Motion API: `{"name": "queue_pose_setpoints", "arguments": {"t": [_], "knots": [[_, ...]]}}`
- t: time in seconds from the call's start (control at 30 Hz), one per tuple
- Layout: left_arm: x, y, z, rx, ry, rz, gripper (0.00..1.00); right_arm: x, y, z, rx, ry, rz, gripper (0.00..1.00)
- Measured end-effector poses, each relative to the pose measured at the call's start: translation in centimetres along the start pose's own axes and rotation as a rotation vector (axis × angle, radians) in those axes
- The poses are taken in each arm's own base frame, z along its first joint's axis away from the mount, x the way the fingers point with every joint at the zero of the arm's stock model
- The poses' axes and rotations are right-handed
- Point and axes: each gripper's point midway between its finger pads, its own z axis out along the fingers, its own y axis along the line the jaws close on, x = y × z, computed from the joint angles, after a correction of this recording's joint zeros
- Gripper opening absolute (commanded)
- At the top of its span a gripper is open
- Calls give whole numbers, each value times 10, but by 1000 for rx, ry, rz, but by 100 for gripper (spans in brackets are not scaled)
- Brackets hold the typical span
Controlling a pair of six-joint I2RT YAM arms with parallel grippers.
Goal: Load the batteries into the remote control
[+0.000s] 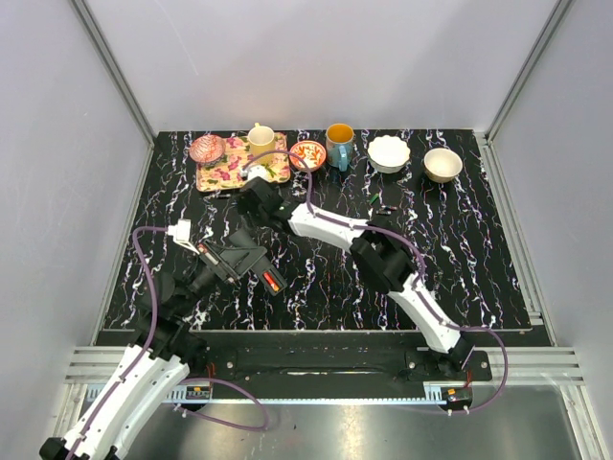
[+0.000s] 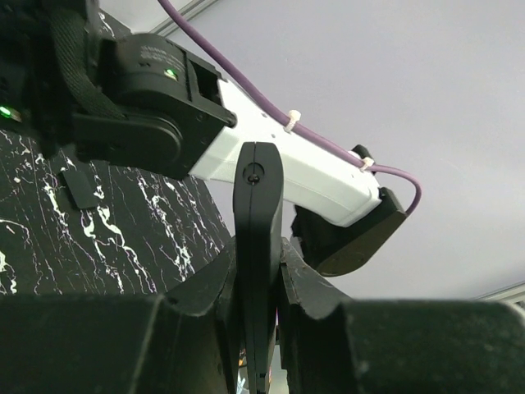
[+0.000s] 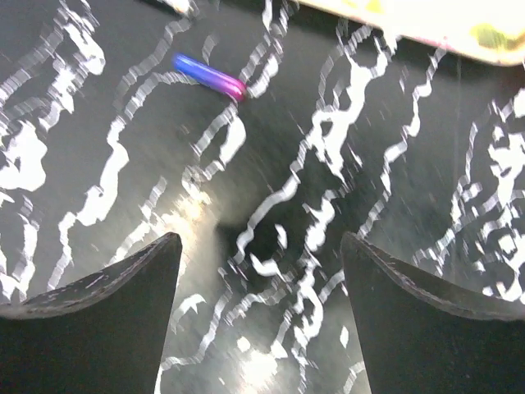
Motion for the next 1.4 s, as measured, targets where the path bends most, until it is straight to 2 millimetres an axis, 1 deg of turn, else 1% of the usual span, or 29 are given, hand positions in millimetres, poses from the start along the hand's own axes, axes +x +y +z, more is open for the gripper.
{"name": "queue_pose_setpoints", "arguments": {"t": [0.1,0.13,0.2,0.23,0.3,0.37,0.5,0.87,0.93,1.07,1.13,1.2,1.27,1.33,1.4], "knots": [[-1,-2,0,1,-1,8,0,-30,21,14,-27,-70,8,85],[-1,-2,0,0,-1,10,0,-36,26,20,-34,-86,8,85],[-1,-1,1,-5,1,13,0,-41,31,31,-30,-102,1,85],[-1,-1,1,-9,3,14,0,-42,32,36,-24,-109,0,85],[-1,1,2,-19,6,15,0,-34,30,45,-9,-98,-9,85],[-1,3,3,-30,10,15,0,-22,25,50,14,-71,-18,85],[0,6,5,-41,14,14,0,-11,21,54,28,-55,-18,85],[-1,8,6,-50,14,11,0,-17,15,53,65,-83,-5,86],[-1,8,6,-50,9,12,0,-23,16,51,62,-94,7,86],[-3,8,6,-51,0,12,0,-45,22,45,45,-143,62,86],[-5,5,6,-47,-3,14,0,-52,23,43,40,-162,81,86],[-7,1,6,-38,-8,18,0,-51,22,43,43,-164,93,86],[-9,-4,6,-25,-13,22,0,-41,15,42,57,-139,93,86],[-11,-8,7,-12,-19,27,0,-26,2,35,82,-100,90,86],[-12,-10,7,-4,-22,28,0,-16,-19,23,115,-71,98,85]]}}
